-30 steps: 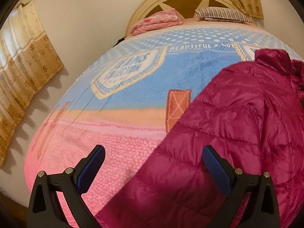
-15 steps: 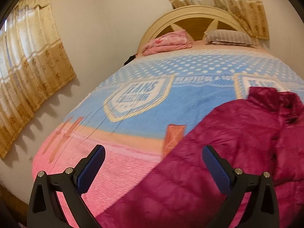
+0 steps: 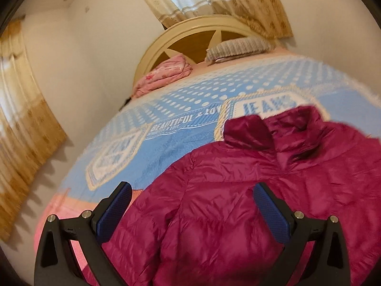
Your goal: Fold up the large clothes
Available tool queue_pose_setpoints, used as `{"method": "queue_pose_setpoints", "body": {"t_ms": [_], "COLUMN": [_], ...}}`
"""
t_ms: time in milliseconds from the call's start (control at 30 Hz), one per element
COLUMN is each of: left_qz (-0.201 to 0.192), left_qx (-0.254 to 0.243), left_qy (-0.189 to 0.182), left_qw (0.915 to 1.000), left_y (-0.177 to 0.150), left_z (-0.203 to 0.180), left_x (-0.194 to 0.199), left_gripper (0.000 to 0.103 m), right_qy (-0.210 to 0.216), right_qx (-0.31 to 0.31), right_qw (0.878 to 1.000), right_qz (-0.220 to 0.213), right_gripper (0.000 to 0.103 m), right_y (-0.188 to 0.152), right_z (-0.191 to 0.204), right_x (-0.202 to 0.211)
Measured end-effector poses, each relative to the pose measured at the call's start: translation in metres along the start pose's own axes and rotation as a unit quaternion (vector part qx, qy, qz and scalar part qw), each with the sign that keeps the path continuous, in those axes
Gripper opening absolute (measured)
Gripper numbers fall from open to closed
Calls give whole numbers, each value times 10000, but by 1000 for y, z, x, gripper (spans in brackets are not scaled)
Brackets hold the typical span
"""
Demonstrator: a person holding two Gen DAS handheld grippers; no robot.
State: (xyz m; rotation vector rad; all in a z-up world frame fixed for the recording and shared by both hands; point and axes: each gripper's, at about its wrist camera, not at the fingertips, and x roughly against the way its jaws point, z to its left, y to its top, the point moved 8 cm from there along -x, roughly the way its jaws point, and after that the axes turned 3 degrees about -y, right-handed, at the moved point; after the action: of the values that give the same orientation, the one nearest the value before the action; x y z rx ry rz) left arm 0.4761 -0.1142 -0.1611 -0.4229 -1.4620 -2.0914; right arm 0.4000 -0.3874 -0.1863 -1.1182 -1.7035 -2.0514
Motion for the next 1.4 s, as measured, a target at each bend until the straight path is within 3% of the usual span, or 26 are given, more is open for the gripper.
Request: {"method": "queue_pose_setpoints", "body": {"t_ms": [167,333,433,567,700,767,833,933,1067,1167,1400], "left_qz": [434,805,873,570,84,57,234,312,907,945,940], "left_qx": [-418,-394,-289,84,644,735,612,314,116,309,307], "left_qy": [699,801,671,396,-298,-911,-1143,-806,-488,-646,-620], "left_qw": [9957,9928,9935,9976,9974,9931,9913,9958,9946,9929,9932], "left_y": [-30,-59,-63,-41,-6,3,-1,-18,-57,-64,-68], "left_z": [-4,17,24,37,37,16,-7,-25,-34,-33,-36], "left_x": [-49,-76,-76,-49,-10,-1,-7,-26,-70,-80,-82], "left_gripper": [102,102,102,102,102,102,102,102,102,102,102], "right_qy": [92,134,88,43,40,226,463,720,664,585,593], "right_qx": [187,929,1203,658,365,286,508,766,956,1089,1063], "right_qw": [9995,9950,9920,9978,9988,9987,9971,9944,9930,9919,9919], "right_qz": [233,346,361,78,-310,-355,-318,-123,215,275,354], "right_gripper": [34,33,32,31,31,32,32,32,32,32,31], "right_y": [4,-8,-10,8,29,35,36,23,-8,-23,-28], "right_z": [14,52,58,27,14,25,52,84,105,108,102], "right_x": [-38,-64,-65,-43,-15,-10,-11,-23,-51,-58,-62]}}
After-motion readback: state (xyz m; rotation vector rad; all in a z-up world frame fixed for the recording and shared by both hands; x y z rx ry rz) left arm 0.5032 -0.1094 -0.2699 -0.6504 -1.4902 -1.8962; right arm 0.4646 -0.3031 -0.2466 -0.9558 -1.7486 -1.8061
